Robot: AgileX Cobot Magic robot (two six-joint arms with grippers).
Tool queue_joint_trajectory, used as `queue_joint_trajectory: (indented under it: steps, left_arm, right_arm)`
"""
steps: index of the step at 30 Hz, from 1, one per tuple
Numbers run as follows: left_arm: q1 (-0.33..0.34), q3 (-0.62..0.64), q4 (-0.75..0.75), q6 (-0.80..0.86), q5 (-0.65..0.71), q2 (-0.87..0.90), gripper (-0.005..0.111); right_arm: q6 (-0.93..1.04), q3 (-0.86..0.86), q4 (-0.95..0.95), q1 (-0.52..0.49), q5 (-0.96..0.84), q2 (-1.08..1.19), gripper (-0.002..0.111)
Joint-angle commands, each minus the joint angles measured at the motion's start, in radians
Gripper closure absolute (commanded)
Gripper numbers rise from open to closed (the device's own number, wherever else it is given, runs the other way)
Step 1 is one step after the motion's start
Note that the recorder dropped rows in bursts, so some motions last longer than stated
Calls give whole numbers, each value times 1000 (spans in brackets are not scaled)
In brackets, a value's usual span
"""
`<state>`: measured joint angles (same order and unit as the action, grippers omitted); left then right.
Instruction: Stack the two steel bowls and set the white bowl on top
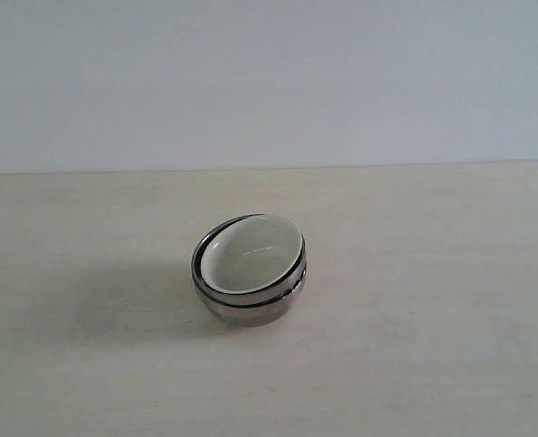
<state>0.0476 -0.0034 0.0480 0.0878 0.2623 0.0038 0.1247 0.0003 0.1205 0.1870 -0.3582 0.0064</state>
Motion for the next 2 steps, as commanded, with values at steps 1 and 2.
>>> queue_joint_trajectory:
  steps: [1,2]
  left_arm:
    - [0,3,-7,-10,-7,-4,103]
    - [0,3,-7,-10,-7,-4,103]
  right_arm:
    - [6,0,1,-7,2,-6,108]
    - [6,0,1,-7,2,-6,108]
